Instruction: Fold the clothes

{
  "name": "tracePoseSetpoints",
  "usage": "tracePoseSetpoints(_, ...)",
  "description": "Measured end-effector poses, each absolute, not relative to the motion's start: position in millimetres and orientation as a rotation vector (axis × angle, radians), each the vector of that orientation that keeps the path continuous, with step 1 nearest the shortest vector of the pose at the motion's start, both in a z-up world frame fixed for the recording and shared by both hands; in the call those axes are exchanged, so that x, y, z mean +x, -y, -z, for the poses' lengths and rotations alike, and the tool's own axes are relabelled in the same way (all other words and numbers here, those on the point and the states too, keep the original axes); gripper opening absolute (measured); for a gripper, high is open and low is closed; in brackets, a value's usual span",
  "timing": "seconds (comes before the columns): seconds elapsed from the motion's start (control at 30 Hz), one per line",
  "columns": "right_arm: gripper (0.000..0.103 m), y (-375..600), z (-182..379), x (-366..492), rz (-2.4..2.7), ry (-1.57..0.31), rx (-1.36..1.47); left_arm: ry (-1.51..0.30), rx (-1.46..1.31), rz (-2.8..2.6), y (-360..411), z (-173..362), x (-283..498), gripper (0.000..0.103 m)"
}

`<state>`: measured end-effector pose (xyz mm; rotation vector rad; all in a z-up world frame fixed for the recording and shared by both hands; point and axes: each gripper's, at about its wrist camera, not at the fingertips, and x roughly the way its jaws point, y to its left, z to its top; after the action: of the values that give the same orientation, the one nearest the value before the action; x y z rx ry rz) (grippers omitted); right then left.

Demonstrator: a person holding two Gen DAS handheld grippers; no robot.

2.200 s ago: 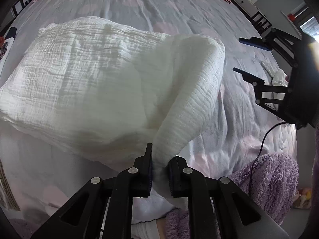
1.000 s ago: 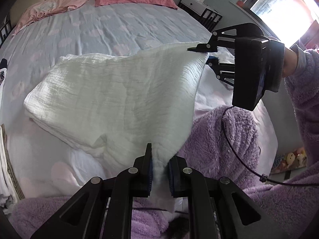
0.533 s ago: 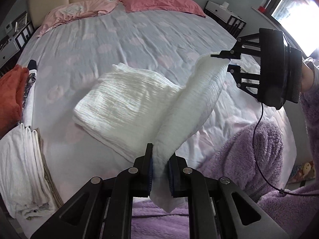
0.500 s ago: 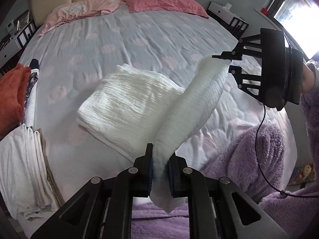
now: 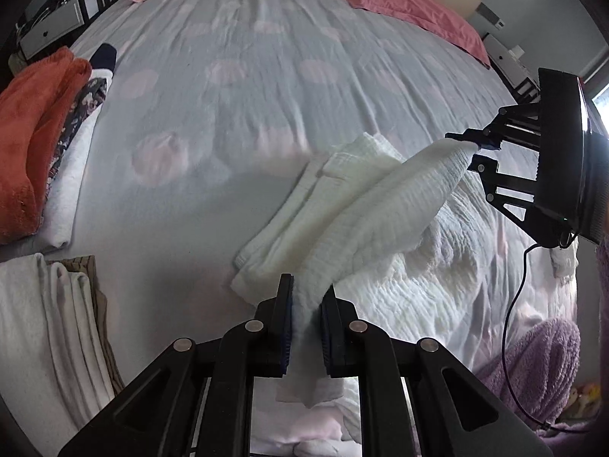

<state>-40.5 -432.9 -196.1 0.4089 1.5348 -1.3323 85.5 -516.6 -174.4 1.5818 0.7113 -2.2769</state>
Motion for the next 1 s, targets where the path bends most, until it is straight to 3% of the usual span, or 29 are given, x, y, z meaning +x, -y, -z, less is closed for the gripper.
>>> tracePoseSetpoints(0.2,0.009,461,238,-55,1.301,-1.448,0.525,-0.811,1.592,2.221,537,210,87,0.014)
tracePoseSetpoints(0.37,0.012,474,241,-79,1.326,-1.271,0.742,-0.881,1.573,2.191,548,224,92,0.018)
tracePoseSetpoints(0.5,0.021,468,222,-98,1.394,-1.14,0.861,-0.891,1.5,2.153,553,210,104,0.029)
tracePoseSetpoints(0.63,0.032,452,188,-120,1.503,-0.961,0.97,-0.863,1.415,2.121,552,182,123,0.03)
tracePoseSetpoints(0.8,0.032,415,144,-126,1.644,-0.807,0.994,-0.791,1.371,2.162,526,146,140,0.03)
tracePoseSetpoints(1.0,0.031,337,133,-106,1.734,-0.631,1.012,-0.741,1.344,2.237,493,133,129,0.03)
